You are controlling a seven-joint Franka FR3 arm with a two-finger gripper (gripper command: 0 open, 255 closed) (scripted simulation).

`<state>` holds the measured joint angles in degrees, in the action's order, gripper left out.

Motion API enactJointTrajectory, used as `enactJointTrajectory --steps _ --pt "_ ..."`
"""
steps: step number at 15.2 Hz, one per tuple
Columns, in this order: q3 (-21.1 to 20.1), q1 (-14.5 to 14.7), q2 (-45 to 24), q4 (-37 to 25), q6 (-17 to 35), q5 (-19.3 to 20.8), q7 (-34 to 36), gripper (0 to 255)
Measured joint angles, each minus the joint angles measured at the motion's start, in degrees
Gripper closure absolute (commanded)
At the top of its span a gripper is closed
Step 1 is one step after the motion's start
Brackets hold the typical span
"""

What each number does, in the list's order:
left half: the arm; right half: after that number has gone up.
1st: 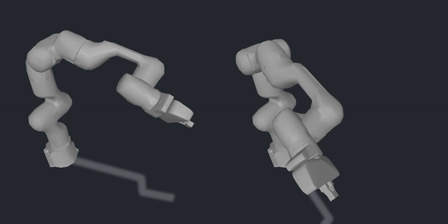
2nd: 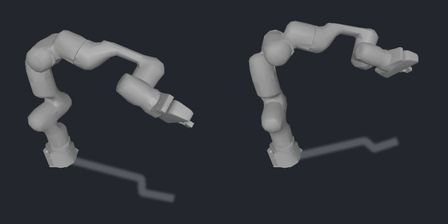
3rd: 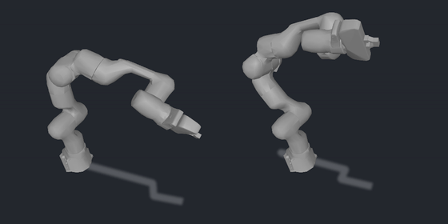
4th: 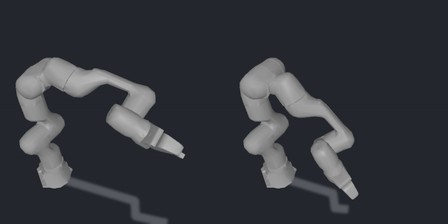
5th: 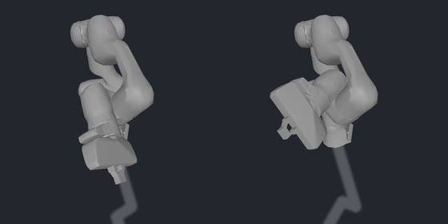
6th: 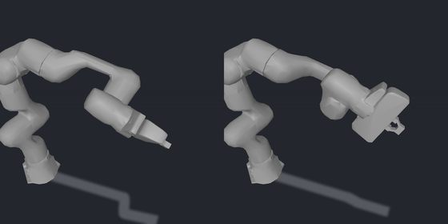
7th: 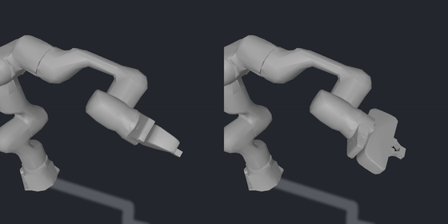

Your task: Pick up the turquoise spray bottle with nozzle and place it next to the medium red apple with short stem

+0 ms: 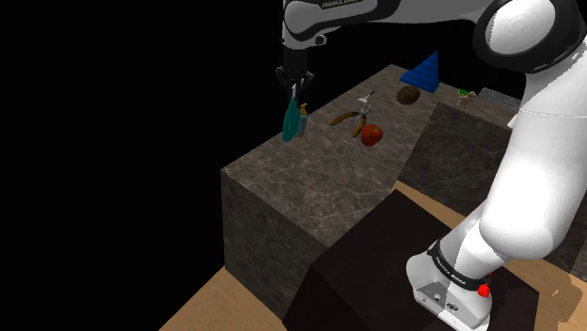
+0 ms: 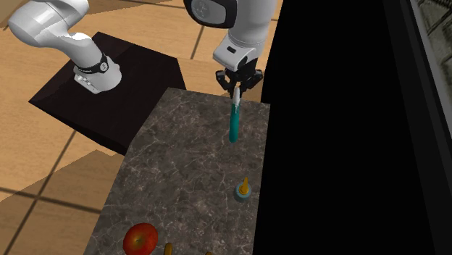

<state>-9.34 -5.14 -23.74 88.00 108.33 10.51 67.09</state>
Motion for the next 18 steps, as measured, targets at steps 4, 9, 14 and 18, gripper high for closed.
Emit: enactJointTrajectory --steps 4,9,14,18 --pt "-0.1 0.0 0.7 -2.0 -2.7 -0.2 -0.4 255" --pt "-0.2 0.2 1.1 -5.4 -6.4 -0.4 -0.8 255" --pt "-0.2 0.3 1.2 -9.0 -10.1 -0.6 -1.4 255" --pt "-0.3 0.5 1.3 -11.9 -13.1 -0.6 -1.6 255"
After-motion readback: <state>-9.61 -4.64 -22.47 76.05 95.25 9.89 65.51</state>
